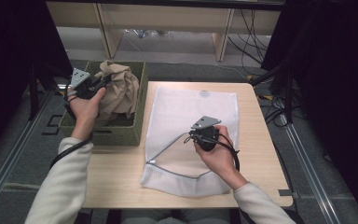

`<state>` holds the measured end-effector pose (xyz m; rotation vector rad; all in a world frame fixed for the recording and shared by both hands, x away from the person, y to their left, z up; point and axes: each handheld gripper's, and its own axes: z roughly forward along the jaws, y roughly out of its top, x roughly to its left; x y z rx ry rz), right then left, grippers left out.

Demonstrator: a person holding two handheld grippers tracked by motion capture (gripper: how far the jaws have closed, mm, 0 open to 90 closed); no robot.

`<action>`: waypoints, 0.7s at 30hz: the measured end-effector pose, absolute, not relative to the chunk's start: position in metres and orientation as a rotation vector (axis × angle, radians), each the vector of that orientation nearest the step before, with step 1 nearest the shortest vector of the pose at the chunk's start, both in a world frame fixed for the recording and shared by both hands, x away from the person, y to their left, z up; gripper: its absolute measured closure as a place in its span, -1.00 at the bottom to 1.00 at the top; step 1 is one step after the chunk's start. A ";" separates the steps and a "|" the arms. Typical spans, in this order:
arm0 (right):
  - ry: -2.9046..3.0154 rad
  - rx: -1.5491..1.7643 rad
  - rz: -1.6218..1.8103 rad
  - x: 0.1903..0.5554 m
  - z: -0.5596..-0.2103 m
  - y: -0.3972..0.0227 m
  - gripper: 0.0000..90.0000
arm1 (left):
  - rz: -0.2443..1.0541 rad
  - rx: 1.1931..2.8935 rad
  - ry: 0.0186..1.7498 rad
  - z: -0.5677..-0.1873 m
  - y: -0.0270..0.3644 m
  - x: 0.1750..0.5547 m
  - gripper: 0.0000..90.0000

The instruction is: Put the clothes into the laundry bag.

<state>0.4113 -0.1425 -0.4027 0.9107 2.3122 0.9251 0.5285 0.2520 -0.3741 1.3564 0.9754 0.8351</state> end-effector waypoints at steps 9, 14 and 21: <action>2.311 0.911 0.928 0.412 -0.402 -0.143 0.98 | 0.854 1.303 0.906 -0.349 0.248 0.510 0.90; 2.296 0.916 0.942 0.411 -0.402 -0.143 0.98 | 0.850 1.264 0.871 -0.334 0.248 0.499 0.90; 2.289 0.912 0.953 0.411 -0.401 -0.144 0.98 | 0.851 1.245 0.815 -0.315 0.244 0.485 0.90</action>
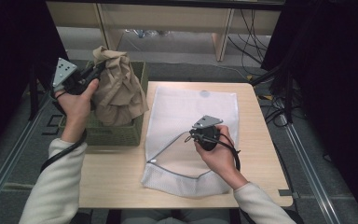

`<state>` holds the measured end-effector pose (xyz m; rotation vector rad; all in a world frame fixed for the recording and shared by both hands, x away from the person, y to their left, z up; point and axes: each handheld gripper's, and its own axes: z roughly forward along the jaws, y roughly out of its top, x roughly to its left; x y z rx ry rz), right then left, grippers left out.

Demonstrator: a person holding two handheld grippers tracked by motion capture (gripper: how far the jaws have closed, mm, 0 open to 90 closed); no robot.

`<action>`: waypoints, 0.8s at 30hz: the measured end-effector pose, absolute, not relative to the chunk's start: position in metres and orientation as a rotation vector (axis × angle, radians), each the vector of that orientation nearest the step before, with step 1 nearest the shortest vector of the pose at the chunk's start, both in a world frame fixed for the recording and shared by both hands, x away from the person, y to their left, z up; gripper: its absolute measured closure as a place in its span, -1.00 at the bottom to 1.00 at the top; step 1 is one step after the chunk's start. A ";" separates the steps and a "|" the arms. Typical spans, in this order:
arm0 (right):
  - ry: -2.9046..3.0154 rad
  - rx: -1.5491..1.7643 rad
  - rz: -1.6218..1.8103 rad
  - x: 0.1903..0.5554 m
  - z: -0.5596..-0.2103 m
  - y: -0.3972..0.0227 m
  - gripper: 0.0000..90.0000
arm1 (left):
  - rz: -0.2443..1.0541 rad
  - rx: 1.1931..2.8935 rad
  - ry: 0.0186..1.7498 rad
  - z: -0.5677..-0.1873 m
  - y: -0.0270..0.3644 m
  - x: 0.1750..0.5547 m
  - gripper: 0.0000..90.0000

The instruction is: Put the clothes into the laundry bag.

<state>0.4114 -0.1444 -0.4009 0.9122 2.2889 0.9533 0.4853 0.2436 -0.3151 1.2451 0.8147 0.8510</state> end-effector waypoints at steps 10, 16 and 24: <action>2.295 0.923 0.953 0.411 -0.402 -0.144 0.98 | 0.823 1.219 0.740 -0.300 0.234 0.468 0.90; 2.305 0.909 0.953 0.412 -0.401 -0.145 0.98 | 0.810 1.218 0.648 -0.282 0.228 0.452 0.90; 2.305 0.925 0.954 0.411 -0.402 -0.145 0.98 | 0.745 1.190 0.541 -0.252 0.220 0.421 0.90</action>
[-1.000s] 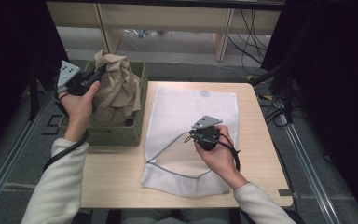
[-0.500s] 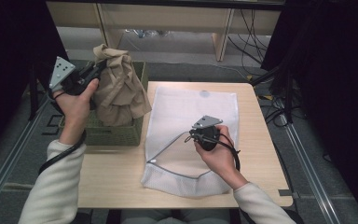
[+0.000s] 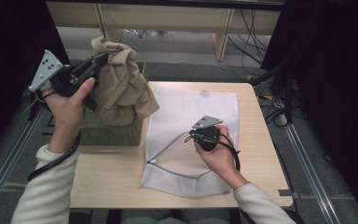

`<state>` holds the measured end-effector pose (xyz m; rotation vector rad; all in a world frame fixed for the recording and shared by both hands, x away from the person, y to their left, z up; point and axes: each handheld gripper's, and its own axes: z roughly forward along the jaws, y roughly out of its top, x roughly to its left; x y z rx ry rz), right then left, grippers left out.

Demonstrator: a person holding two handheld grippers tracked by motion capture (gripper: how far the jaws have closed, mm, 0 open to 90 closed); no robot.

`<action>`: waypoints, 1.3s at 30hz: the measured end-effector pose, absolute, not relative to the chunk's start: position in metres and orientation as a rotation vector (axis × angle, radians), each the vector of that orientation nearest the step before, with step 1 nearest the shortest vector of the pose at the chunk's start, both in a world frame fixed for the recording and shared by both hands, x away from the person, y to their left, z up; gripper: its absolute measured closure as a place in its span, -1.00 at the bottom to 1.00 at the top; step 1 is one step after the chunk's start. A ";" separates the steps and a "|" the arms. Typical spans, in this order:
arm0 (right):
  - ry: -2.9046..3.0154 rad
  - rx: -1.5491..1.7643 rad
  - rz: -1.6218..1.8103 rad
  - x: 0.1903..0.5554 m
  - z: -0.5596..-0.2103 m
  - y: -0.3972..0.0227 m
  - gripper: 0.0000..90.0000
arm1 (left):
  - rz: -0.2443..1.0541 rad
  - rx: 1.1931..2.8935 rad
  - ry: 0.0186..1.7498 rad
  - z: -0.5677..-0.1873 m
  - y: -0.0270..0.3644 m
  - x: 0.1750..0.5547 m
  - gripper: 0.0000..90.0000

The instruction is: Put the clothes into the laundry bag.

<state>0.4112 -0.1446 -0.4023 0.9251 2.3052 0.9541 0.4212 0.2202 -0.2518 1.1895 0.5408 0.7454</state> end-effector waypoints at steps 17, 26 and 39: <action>2.298 0.925 0.959 0.412 -0.403 -0.146 0.98 | 0.595 1.196 0.311 -0.223 0.189 0.360 0.90; 2.314 0.969 0.957 0.410 -0.400 -0.148 0.98 | 0.546 1.254 0.216 -0.220 0.171 0.339 0.90; 2.308 1.002 0.972 0.410 -0.399 -0.150 0.98 | 0.382 1.296 0.088 -0.216 0.147 0.308 0.90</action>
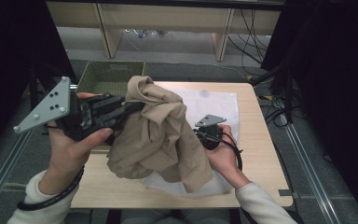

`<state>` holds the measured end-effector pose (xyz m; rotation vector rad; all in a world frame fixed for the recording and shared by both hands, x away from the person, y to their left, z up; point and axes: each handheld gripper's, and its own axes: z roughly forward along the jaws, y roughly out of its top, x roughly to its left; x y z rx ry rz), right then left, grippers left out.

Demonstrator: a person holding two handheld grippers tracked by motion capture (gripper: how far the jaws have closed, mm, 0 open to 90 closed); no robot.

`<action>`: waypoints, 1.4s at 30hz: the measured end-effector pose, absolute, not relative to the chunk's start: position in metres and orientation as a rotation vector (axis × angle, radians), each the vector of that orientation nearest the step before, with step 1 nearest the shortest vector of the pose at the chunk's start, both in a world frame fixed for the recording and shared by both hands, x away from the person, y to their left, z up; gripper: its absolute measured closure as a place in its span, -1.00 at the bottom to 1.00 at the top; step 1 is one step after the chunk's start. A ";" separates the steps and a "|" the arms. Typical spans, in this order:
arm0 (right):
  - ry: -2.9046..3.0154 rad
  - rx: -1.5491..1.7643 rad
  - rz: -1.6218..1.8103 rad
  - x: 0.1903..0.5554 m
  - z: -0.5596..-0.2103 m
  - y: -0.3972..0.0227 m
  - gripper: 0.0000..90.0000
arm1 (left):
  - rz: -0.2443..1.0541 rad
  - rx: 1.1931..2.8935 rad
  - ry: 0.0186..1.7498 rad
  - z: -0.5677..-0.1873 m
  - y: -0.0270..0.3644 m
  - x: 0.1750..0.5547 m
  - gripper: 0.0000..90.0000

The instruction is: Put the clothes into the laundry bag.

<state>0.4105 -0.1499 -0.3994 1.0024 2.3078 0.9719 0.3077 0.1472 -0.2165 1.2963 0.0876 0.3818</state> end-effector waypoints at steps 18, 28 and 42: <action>2.281 0.980 0.985 0.414 -0.396 -0.156 0.98 | 0.227 1.527 0.096 -0.279 0.099 0.320 0.90; 2.261 0.989 1.002 0.414 -0.391 -0.160 0.98 | 0.335 1.509 0.147 -0.268 0.116 0.335 0.90; 2.256 0.996 1.026 0.416 -0.392 -0.161 0.99 | 0.352 1.670 0.192 -0.301 0.110 0.356 0.90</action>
